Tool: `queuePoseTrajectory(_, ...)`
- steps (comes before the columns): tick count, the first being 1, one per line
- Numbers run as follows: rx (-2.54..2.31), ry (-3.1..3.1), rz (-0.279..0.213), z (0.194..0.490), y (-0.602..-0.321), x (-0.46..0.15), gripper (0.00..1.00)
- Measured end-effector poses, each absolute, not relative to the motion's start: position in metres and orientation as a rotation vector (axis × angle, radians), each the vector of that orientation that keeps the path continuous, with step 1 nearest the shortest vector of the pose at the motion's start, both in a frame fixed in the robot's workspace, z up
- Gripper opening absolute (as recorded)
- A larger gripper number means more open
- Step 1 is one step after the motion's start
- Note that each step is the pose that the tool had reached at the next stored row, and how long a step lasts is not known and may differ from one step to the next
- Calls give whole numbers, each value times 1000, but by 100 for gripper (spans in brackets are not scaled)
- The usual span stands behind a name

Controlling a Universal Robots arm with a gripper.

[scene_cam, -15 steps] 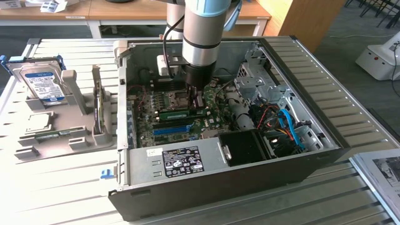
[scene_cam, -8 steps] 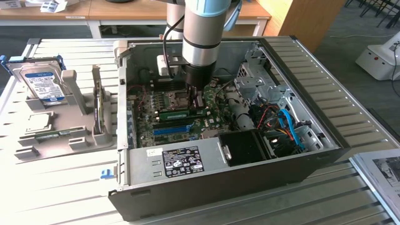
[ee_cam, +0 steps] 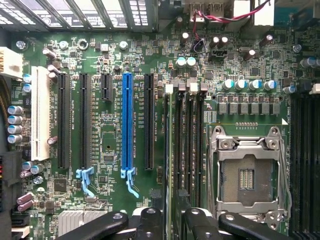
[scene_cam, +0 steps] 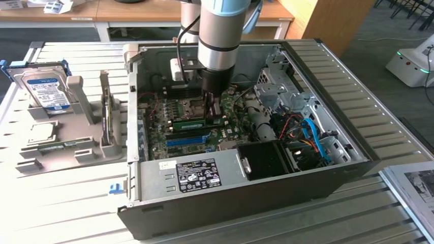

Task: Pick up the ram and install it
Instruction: 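Insert the ram into the slot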

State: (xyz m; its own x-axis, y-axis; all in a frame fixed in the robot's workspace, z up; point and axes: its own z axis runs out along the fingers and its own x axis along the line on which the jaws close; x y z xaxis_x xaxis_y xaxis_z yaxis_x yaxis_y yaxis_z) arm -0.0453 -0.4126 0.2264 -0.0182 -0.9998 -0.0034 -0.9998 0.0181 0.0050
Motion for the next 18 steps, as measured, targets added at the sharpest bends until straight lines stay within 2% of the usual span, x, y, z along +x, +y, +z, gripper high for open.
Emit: queuePoseTrajectory(18, 2200, -2241, -9, 247, -413, -45, 25)
